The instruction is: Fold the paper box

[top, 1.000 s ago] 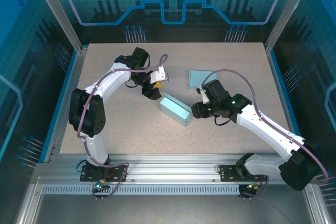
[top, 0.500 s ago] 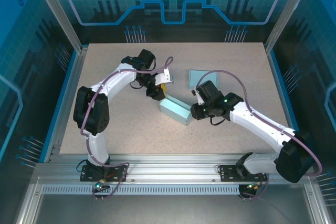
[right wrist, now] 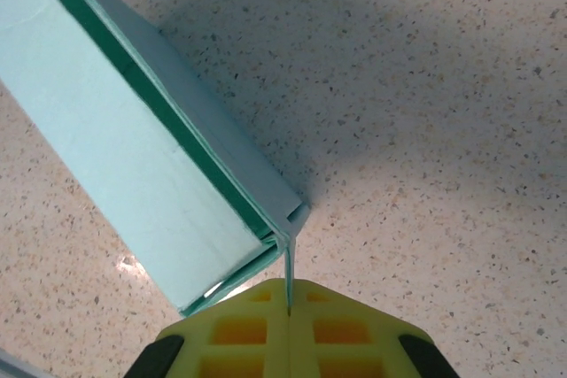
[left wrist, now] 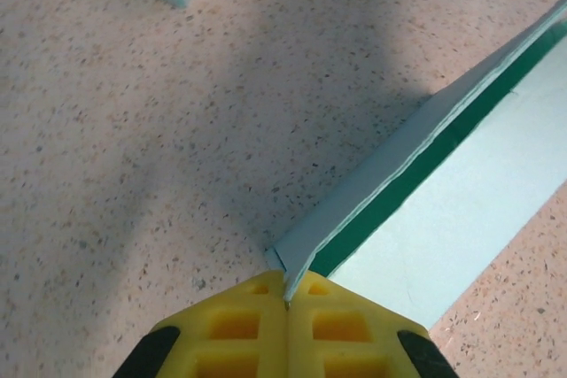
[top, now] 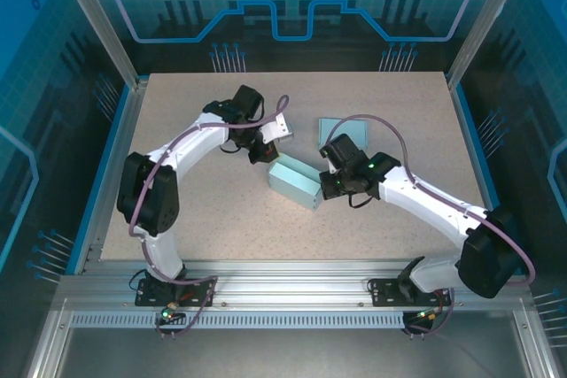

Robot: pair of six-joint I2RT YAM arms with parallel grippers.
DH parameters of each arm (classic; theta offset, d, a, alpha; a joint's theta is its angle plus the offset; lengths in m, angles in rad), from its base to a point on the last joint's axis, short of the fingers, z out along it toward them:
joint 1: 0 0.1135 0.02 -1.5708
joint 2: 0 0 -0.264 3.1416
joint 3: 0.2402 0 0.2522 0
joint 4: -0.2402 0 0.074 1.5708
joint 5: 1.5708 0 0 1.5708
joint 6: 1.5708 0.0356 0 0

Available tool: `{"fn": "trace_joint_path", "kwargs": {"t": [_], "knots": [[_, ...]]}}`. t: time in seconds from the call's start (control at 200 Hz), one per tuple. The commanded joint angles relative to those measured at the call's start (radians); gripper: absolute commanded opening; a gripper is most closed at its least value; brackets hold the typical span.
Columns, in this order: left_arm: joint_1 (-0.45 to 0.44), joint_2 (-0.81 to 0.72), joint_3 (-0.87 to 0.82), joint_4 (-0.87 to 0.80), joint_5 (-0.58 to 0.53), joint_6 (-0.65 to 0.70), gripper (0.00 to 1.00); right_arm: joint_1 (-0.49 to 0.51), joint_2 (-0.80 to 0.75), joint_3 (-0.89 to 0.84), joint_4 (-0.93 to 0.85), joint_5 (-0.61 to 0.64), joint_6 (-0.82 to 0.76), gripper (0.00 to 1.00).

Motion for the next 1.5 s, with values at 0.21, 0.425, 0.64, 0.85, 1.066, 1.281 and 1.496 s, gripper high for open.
{"fn": "trace_joint_path", "kwargs": {"t": [0.21, 0.425, 0.64, 0.85, 1.066, 1.281, 1.496], "knots": [[-0.065, -0.196, -0.203, 0.219, -0.165, -0.495, 0.06, 0.022, 0.036, 0.057, 0.055, 0.043, 0.115, 0.0], [-0.107, -0.28, -0.357, 0.362, -0.247, -0.685, 0.07, 0.024, 0.055, 0.075, 0.107, 0.004, 0.141, 0.0], [-0.156, -0.314, -0.424, 0.443, -0.337, -0.822, 0.07, 0.031, 0.101, 0.102, 0.127, -0.03, 0.164, 0.0], [-0.213, -0.343, -0.482, 0.512, -0.441, -0.909, 0.07, 0.049, 0.128, 0.109, 0.146, -0.036, 0.204, 0.01], [-0.249, -0.402, -0.578, 0.629, -0.477, -1.022, 0.07, 0.076, 0.14, 0.128, 0.158, 0.013, 0.203, 0.01], [-0.248, -0.442, -0.58, 0.643, -0.513, -1.054, 0.08, 0.079, 0.147, 0.184, 0.123, 0.077, 0.167, 0.0], [-0.249, -0.459, -0.576, 0.693, -0.528, -1.112, 0.08, 0.081, 0.178, 0.21, 0.13, 0.113, 0.15, 0.01]]}}
